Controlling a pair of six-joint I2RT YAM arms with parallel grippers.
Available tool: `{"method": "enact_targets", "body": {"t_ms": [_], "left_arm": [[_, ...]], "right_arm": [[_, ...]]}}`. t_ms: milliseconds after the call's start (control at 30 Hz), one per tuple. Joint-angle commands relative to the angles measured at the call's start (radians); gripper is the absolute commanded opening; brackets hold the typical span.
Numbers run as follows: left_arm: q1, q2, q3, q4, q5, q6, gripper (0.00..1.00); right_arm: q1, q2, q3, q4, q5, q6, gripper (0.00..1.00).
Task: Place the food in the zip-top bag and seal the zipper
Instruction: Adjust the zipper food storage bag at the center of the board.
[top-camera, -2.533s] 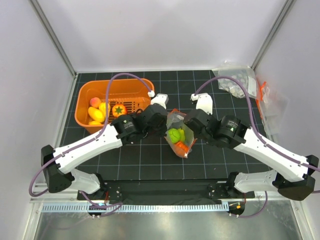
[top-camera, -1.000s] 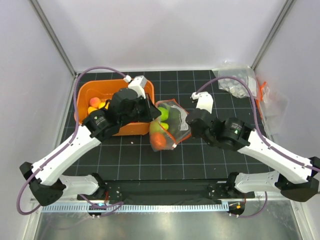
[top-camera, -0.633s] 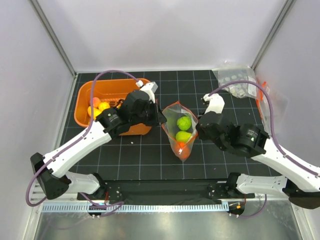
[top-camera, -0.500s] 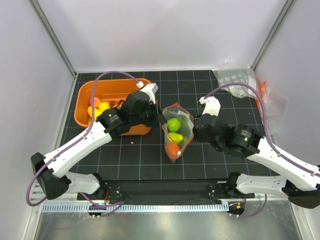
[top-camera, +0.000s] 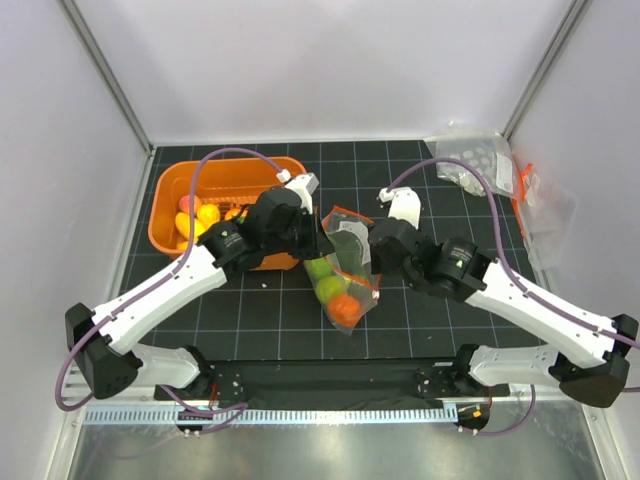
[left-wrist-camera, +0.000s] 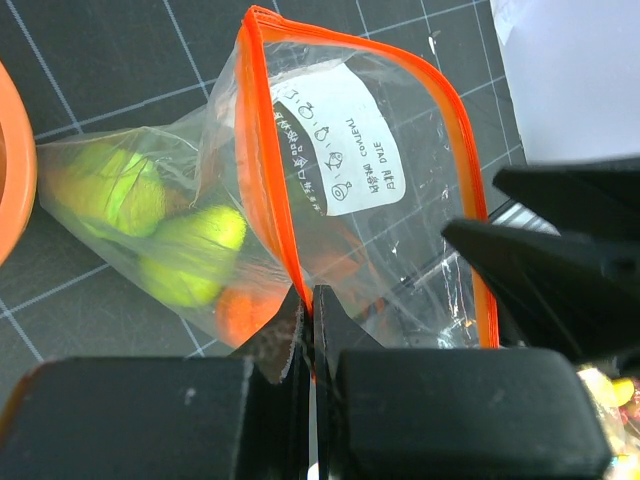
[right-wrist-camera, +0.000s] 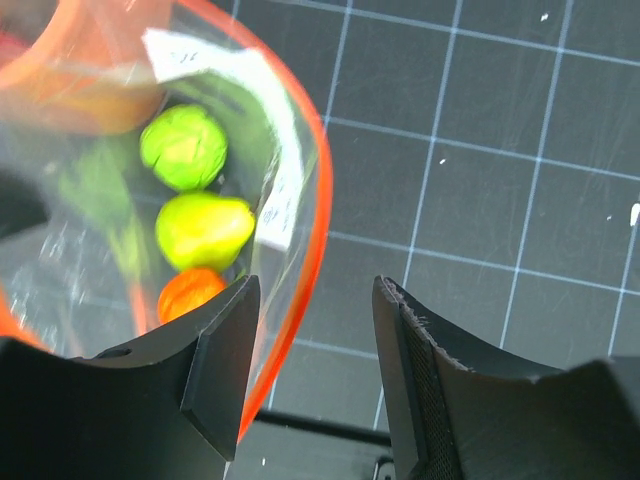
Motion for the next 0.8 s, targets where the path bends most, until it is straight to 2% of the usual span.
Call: {"method": "enact_targets", "body": {"t_ms": [0,100,267,300,333,433,567,600,633,700,733,767], "left_arm": [[0.0,-0.034,-0.008,0.036,0.012,0.009,0.0],[-0.002,-0.04,-0.016,0.031,0.009,0.014,0.0],[0.0,-0.044,-0.022,0.026,0.003,0.018,0.0],[-0.002,-0.045,-0.022,0.022,0.003,0.02,0.0],[-0.001,-0.045,-0.022,0.02,-0.001,0.023,0.0],[0.0,-0.042,-0.011,0.009,-0.003,0.027,0.0],[0.0,-0.019,0.029,-0.029,0.005,0.056,0.02],[0.0,-0.014,0.038,-0.059,-0.014,0.063,0.06],[0.0,-0.014,0.047,-0.073,-0.035,0.069,0.2],[0.0,-0.034,0.055,-0.093,-0.084,0.081,0.36],[0.0,-0.045,0.05,-0.095,-0.122,0.086,0.57],[0.003,-0.069,0.049,-0.098,-0.136,0.09,0.66]], "right_arm": [[-0.061,0.015,0.059,0.063,-0.021,-0.045,0.56],[-0.116,0.043,0.059,0.094,-0.086,-0.067,0.56],[-0.17,0.1,0.059,0.145,-0.159,-0.09,0.48],[-0.177,0.115,0.061,0.146,-0.17,-0.09,0.44],[-0.179,0.12,0.067,0.143,-0.184,-0.091,0.29],[-0.179,0.103,0.084,0.1,-0.151,-0.076,0.01],[-0.179,0.058,0.136,0.019,-0.071,-0.078,0.01],[-0.179,0.054,0.15,0.002,-0.066,-0.081,0.01],[-0.179,0.051,0.164,-0.015,-0.063,-0.081,0.01],[-0.179,0.042,0.191,-0.05,-0.061,-0.082,0.01],[-0.179,0.041,0.2,-0.061,-0.063,-0.085,0.01],[-0.179,0.04,0.202,-0.062,-0.071,-0.084,0.01]]}}
